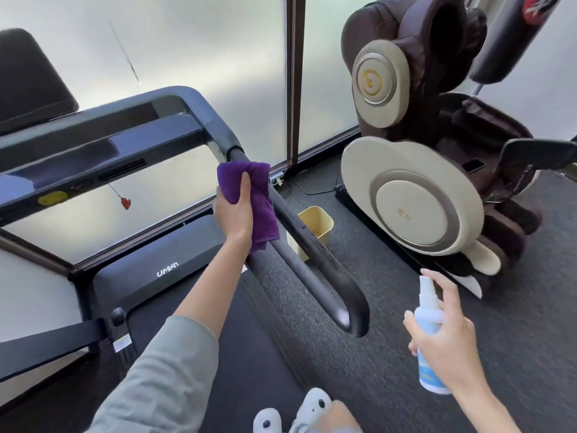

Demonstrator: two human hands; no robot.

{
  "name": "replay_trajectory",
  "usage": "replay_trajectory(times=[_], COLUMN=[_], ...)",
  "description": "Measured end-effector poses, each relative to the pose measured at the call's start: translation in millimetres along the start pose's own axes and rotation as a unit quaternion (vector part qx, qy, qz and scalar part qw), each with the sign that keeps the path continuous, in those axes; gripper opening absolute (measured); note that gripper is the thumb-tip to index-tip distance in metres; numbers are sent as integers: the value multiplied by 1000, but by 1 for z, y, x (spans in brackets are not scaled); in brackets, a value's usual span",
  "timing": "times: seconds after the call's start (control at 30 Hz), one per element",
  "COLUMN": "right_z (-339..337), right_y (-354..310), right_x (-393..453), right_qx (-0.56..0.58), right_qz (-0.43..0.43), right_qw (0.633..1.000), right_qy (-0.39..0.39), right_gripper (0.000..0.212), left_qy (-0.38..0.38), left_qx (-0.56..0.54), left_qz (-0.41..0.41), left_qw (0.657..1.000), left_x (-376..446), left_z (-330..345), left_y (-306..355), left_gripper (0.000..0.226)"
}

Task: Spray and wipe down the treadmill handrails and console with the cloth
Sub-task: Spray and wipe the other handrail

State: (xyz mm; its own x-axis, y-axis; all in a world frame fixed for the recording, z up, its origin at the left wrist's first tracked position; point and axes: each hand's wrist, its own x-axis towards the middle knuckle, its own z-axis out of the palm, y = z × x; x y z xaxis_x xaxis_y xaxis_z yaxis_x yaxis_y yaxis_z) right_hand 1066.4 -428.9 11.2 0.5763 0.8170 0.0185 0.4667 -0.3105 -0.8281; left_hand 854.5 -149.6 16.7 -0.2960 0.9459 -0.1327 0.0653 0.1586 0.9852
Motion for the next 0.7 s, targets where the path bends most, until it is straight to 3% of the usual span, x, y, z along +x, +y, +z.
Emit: replay_trajectory(times=[0.23,0.4,0.6,0.7], right_z=[22,49,68,52], right_y=[-15,-4,48,60], right_x=[46,119,197,219], right_qx=[-7,-11,24,53], right_qz=[-39,-180,-367,-394], right_qw=[998,980,916,899], right_qy=[-53,-88,-162,-185], right_gripper=[70,69,69,69], left_qy=[-10,15,133,186], left_qx=[62,98,84,81], left_qz=[19,55,131,138], left_qw=[998,994,979,969], left_x=[-10,-16,-29,-55], left_z=[8,35,51,58], left_y=[-13,-19,-40,-34], left_gripper=[47,47,51,49])
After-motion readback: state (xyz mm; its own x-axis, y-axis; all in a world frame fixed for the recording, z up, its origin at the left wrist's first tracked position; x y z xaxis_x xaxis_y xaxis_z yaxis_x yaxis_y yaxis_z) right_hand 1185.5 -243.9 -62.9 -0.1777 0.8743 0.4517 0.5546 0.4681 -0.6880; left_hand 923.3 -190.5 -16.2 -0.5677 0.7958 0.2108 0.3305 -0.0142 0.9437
